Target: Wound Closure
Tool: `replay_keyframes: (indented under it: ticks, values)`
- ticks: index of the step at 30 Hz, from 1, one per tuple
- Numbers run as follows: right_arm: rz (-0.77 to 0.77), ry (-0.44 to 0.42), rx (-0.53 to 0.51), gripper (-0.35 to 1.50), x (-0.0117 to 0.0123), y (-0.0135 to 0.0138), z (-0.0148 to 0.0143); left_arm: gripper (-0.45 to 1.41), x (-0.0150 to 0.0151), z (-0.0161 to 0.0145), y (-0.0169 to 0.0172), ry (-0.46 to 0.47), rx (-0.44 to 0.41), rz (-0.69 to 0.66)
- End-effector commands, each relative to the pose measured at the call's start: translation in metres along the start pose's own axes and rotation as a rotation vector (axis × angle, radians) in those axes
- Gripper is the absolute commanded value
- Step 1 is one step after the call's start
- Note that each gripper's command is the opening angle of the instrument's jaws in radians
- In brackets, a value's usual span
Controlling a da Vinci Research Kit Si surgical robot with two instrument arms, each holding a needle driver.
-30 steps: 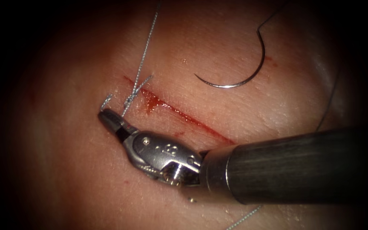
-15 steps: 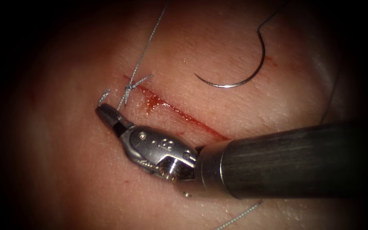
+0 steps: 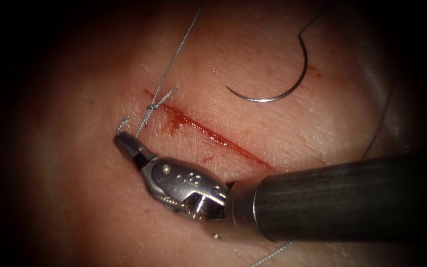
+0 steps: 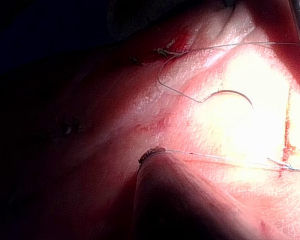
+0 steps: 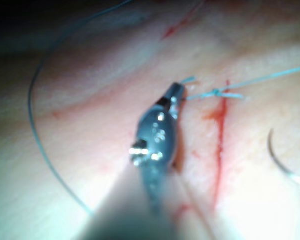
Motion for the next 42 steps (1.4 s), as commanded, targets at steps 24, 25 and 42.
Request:
replay_keyframes:
  ticks: [24, 25, 42]
  values:
    - [-0.082, -0.014, 0.177, 1.09, 0.006, -0.004, -0.0062, -0.45, -0.0016, -0.0083, 0.006, 0.026, -0.077, 0.035]
    - [-0.099, -0.012, 0.182, 1.13, 0.0069, -0.0041, -0.0068, -0.45, -0.0015, -0.0092, 0.0064, 0.027, -0.078, 0.034]
    - [-0.122, 0.006, 0.116, 1.16, 0.0112, 0.0019, -0.0082, -0.45, 0.0037, -0.0214, 0.0098, 0.109, -0.098, 0.028]
